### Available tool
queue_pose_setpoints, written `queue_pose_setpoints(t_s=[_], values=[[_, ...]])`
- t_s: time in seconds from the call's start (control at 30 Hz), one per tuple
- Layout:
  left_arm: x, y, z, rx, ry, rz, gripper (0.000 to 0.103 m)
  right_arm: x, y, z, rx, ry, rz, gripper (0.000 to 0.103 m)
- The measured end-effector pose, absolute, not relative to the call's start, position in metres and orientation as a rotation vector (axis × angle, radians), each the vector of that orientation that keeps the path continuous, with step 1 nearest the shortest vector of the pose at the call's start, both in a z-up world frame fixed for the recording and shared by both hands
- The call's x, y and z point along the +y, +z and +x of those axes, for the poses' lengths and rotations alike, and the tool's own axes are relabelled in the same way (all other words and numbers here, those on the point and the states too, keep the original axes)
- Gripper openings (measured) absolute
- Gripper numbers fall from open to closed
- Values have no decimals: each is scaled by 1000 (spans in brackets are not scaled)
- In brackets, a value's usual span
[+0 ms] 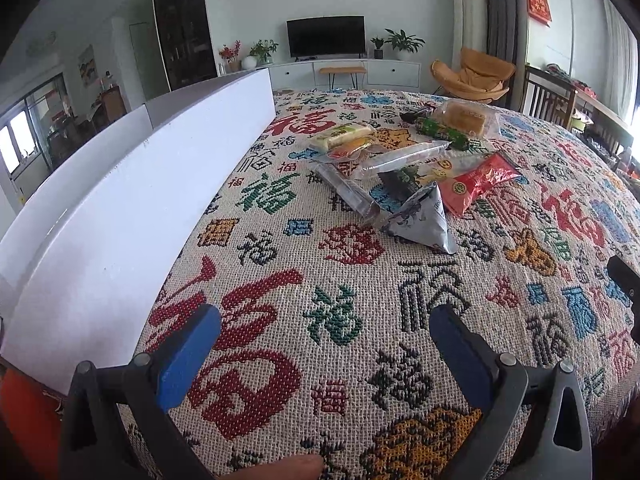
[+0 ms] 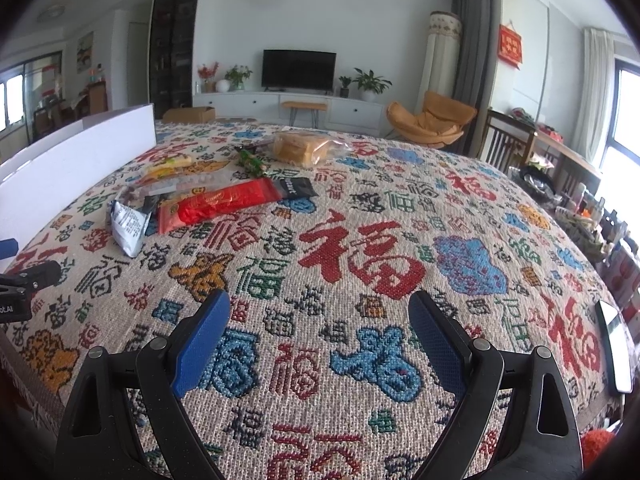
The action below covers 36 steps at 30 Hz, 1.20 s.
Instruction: Organize snacks
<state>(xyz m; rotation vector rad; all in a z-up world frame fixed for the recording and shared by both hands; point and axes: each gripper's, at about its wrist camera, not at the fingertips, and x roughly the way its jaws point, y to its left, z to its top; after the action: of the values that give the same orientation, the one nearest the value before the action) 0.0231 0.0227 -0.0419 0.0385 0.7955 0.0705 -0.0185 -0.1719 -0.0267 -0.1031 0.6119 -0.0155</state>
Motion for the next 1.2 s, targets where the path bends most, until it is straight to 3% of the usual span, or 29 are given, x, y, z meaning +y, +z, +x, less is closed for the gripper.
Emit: queue_pose_setpoints(t_s=[0.37, 0.83, 1.2], values=[[25, -63, 33, 917, 62, 35, 103, -185, -35, -8, 679, -35, -63, 93], [32, -69, 42, 953, 31, -17, 103, -216, -50, 52, 951, -115, -90, 93], [33, -69, 52, 963, 6, -9, 103, -243, -58, 100, 927, -116, 59, 95]])
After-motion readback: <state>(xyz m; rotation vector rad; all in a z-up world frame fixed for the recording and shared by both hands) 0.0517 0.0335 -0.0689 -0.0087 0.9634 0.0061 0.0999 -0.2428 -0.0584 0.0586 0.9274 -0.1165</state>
